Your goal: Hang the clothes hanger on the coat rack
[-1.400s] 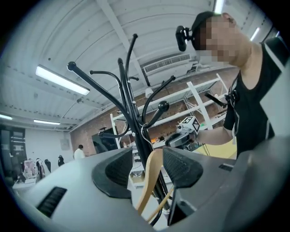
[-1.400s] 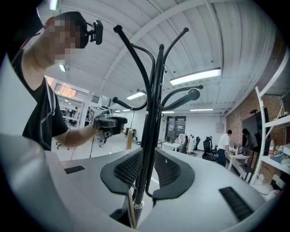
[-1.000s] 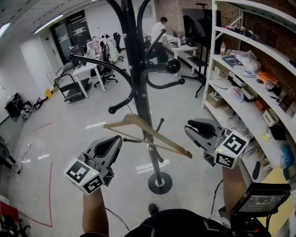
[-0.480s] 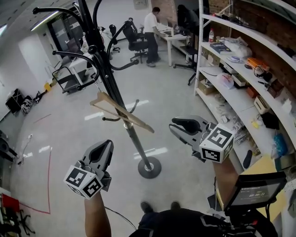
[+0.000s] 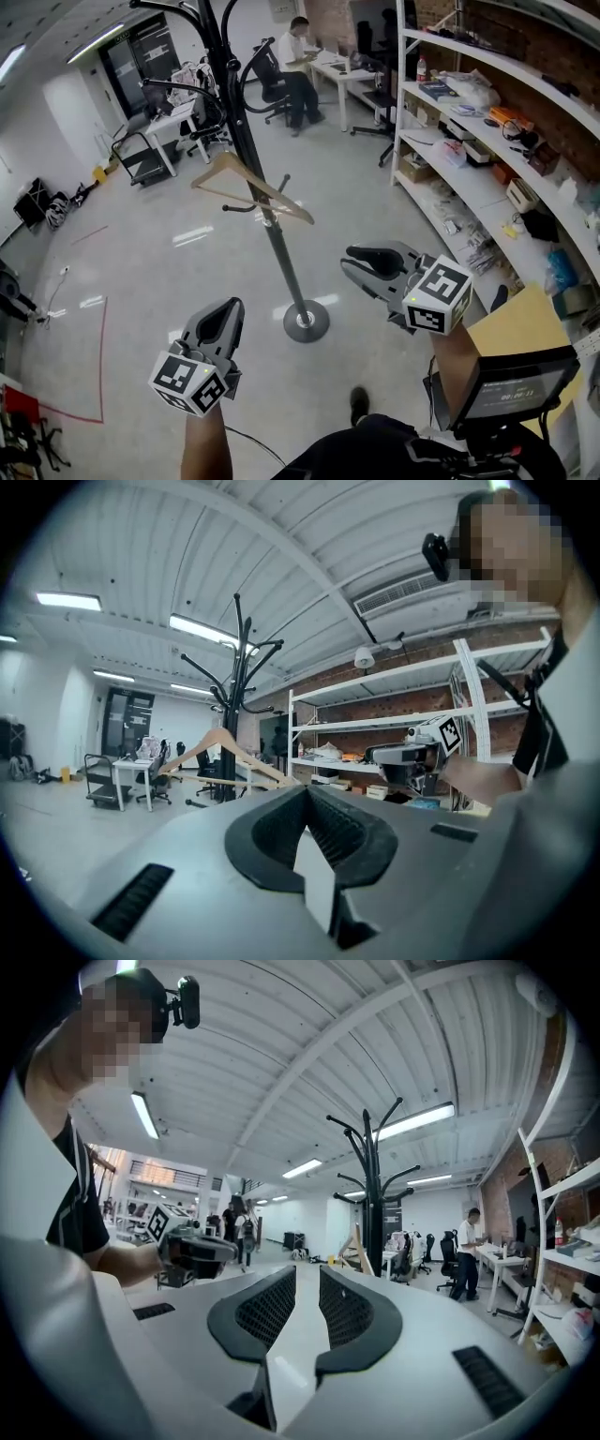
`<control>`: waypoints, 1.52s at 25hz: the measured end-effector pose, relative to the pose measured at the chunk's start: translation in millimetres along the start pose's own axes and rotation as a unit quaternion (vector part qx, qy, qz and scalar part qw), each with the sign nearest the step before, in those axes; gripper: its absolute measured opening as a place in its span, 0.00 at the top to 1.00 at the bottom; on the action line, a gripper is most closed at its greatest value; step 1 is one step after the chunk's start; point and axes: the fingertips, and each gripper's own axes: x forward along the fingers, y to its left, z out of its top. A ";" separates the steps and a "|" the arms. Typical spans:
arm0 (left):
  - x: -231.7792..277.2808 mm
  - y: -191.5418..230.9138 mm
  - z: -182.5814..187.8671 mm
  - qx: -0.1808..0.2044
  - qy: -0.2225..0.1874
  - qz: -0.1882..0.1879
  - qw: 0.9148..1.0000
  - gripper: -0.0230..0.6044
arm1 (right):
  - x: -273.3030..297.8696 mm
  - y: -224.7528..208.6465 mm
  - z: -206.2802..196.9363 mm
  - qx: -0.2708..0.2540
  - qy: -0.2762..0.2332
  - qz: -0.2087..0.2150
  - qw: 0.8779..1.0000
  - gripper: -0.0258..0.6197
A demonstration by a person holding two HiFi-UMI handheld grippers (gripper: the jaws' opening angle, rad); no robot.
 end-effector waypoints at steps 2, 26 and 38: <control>-24.7 -12.3 -10.7 -0.013 -0.001 -0.003 1.000 0.96 | -6.6 28.6 -7.0 0.003 0.008 -0.002 1.000 0.83; -197.2 -204.1 -51.1 -0.076 -0.002 0.005 0.997 0.96 | -159.0 226.5 -14.5 0.040 0.002 0.011 0.999 0.83; -245.4 -331.6 -62.9 -0.082 0.028 0.025 0.996 0.96 | -271.5 281.1 -28.0 0.066 -0.009 0.034 0.997 0.83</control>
